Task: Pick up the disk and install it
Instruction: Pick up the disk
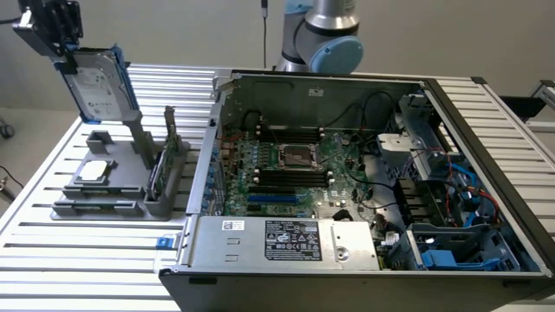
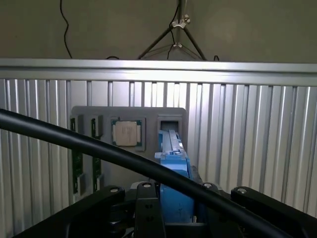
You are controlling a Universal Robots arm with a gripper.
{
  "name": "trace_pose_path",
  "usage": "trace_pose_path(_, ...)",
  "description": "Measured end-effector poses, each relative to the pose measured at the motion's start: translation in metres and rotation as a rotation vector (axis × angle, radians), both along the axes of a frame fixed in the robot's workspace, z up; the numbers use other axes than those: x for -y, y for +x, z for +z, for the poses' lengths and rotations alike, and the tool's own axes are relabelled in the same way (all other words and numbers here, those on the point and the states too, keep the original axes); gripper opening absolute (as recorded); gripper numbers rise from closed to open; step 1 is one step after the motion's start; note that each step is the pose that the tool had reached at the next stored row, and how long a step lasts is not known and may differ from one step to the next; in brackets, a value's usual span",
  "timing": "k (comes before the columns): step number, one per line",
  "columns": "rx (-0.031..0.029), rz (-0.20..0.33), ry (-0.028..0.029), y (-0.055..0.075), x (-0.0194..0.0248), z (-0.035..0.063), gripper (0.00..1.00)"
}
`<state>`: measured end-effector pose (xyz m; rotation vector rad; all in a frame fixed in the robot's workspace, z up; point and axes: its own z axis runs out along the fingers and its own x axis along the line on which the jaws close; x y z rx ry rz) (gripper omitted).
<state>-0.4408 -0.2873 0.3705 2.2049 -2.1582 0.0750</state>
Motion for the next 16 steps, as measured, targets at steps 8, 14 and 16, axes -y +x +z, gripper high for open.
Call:
trace_pose_path(8,-0.0007,0.000,0.0001,0.026,0.0000,0.0360,0.33)
trace_pose_path(14,-0.0019,0.000,0.0000,0.050,0.0005,0.0626,0.33)
trace_pose_path(16,-0.0027,0.000,0.0001,0.059,0.0019,0.0699,0.33)
